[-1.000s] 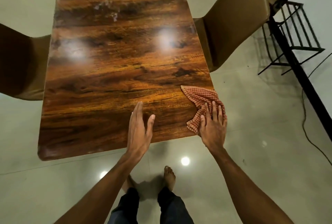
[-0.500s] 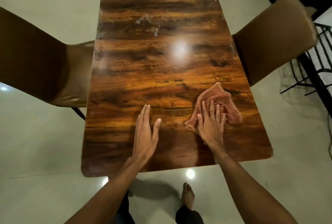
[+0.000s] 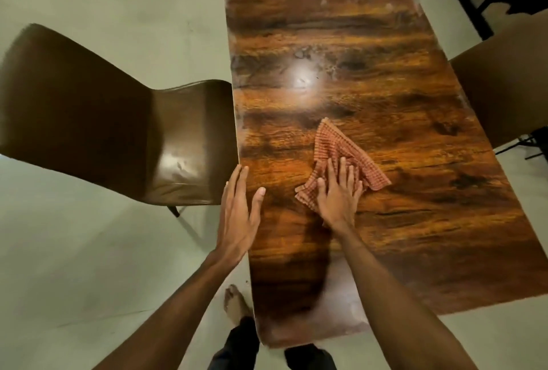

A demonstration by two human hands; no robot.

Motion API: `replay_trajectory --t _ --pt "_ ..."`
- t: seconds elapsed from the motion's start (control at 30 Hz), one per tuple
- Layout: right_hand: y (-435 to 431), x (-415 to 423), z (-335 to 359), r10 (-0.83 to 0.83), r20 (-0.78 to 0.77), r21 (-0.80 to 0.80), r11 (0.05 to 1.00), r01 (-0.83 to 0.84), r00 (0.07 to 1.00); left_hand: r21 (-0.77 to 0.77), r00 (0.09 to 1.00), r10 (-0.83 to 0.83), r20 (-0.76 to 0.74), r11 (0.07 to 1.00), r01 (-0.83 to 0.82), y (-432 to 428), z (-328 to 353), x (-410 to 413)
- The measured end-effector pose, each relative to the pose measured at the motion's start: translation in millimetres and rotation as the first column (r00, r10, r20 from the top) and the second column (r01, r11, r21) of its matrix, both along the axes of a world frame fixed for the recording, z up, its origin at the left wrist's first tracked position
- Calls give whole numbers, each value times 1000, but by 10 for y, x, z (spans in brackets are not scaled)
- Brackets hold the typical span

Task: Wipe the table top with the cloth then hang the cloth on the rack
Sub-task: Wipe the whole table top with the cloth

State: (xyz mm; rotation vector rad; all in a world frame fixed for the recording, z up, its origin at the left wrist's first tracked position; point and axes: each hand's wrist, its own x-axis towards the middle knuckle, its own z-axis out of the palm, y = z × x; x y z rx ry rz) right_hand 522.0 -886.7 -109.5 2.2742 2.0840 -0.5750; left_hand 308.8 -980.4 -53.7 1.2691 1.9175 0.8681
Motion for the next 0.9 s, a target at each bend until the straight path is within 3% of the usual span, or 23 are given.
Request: replay_trajectory --t 0.1,0.2,0.27,0.4,0.53,0.7,0.83,0.9 --pt "-156 -428 32 -29 31 33 999 28 999 10 999 -43 2 999 43 176 36 -179" --pt "-390 -946 -24 238 -17 57 970 -236 971 24 995 -93 -41 995 94 378 13 -310" --pt "-261 -1070 -58 282 -24 73 957 -279 959 30 990 -115 -77 993 118 509 -13 -419" --pt "229 -991 -89 143 -32 71 988 -141 989 14 979 -171 -112 985 174 738 -73 -654" --pt "376 -1299 -89 -98 34 86 992 95 995 13 964 -255 -79 966 257 1131 -123 -941" --pt "551 -2397 -152 -26 88 97 995 17 996 112 926 -374 -51 919 377 1703 -181 -1478" --pt "694 -2553 -72 -77 109 54 996 71 991 107 888 -455 -68 881 460 1968 -24 -1801" --pt "625 -2423 -12 -181 77 62 982 177 980 109 861 -506 -52 854 509 2077 78 -1935"
